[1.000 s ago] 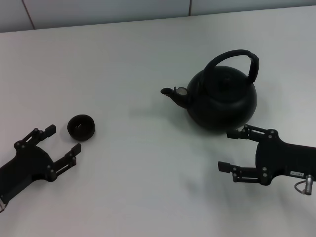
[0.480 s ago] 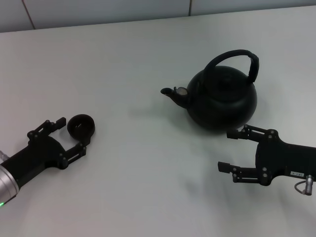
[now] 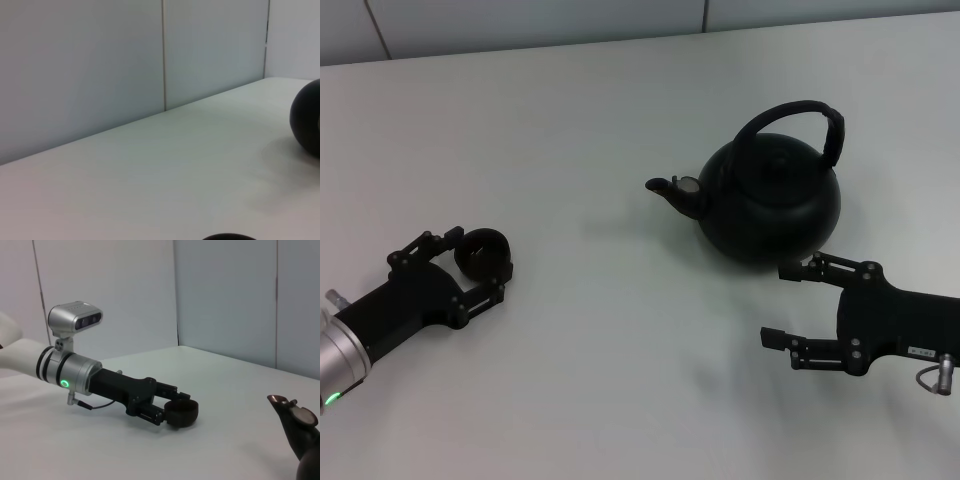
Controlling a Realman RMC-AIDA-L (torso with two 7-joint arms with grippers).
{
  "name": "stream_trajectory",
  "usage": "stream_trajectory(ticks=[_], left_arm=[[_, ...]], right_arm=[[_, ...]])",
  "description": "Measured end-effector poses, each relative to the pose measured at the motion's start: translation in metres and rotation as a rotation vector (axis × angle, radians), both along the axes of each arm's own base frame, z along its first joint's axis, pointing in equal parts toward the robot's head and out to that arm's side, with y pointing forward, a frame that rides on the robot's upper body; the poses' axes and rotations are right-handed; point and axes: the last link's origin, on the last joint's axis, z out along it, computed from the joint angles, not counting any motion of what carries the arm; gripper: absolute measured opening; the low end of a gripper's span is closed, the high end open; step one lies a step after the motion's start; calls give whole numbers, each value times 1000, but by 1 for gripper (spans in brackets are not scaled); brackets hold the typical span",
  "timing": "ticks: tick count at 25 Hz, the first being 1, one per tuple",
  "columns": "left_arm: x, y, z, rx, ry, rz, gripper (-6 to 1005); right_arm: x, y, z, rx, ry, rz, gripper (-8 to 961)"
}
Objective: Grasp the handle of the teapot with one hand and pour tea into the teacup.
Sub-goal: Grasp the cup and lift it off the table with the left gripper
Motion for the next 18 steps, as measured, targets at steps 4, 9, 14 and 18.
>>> stream_trajectory(ticks=[4, 9, 14, 18], left_arm=[[3, 2, -3, -8, -1, -3, 702], [4, 3, -3, -11, 1, -5, 697], [4, 3, -3, -11, 0, -5, 692], [6, 3, -3, -11, -12, -15, 688]], right_arm=[[0, 1, 0, 0, 0, 2, 825], [-1, 1, 0, 0, 0, 3, 825], [-1, 2, 0, 1, -1, 4, 826], [-1, 2, 0, 1, -1, 4, 826]])
